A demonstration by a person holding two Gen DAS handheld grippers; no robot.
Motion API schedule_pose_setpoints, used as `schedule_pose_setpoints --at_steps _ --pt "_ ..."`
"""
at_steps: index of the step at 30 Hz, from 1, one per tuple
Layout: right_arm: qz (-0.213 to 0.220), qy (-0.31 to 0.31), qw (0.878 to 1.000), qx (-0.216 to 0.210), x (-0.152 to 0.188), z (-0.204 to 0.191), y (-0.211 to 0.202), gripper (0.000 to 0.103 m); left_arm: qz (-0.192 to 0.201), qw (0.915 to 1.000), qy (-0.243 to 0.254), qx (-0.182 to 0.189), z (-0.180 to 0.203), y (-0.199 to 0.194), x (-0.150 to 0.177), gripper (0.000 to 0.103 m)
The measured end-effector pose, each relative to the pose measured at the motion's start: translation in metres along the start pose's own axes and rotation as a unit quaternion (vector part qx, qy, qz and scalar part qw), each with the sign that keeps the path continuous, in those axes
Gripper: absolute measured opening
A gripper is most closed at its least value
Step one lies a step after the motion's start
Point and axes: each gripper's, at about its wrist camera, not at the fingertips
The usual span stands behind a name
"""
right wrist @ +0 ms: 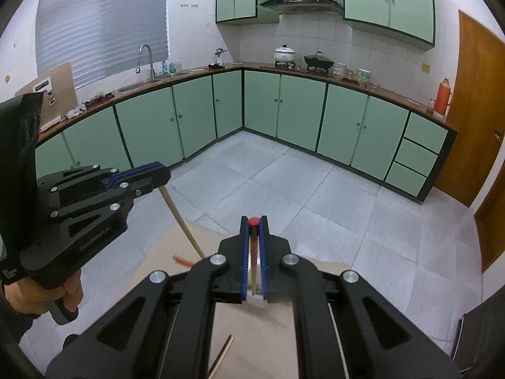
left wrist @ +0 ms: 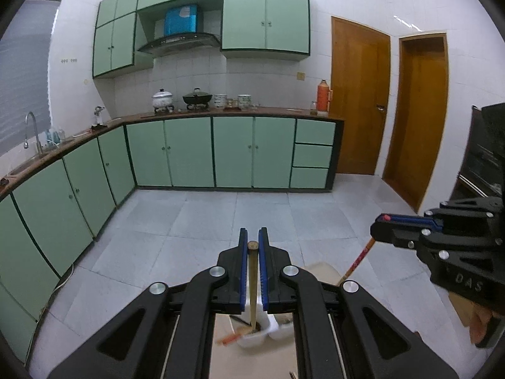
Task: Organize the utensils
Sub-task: 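Carry both chopsticks to the white holder and insert them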
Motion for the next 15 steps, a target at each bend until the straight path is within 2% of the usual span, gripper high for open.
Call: schedule_pose_setpoints --at_steps 3,6,11,15 --pt "-0.004 0.006 1.000 0.011 0.001 0.008 0.025 0.005 0.001 0.9999 -0.011 -0.004 -0.006 0.021 0.005 0.007" --pt "-0.010 0.020 1.000 0.016 0.010 0.020 0.051 0.005 -0.006 0.9998 -0.020 -0.006 -0.013 0.043 0.024 0.007" --pt "-0.035 0.052 0.998 0.017 0.045 0.037 0.090 0.005 -0.030 0.9988 -0.037 -0.005 -0.024 0.073 0.066 0.007" --pt "-0.055 0.068 0.996 0.011 0.070 0.041 0.107 0.008 -0.047 0.9979 -0.043 -0.007 -0.029 0.080 0.089 0.007"
Point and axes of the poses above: each gripper's, at about its wrist camera, not at the fingertips, and y roughly the way its jaws point, z to its right, x to its underside, and after that the axes turned 9 degrees about z, right-handed
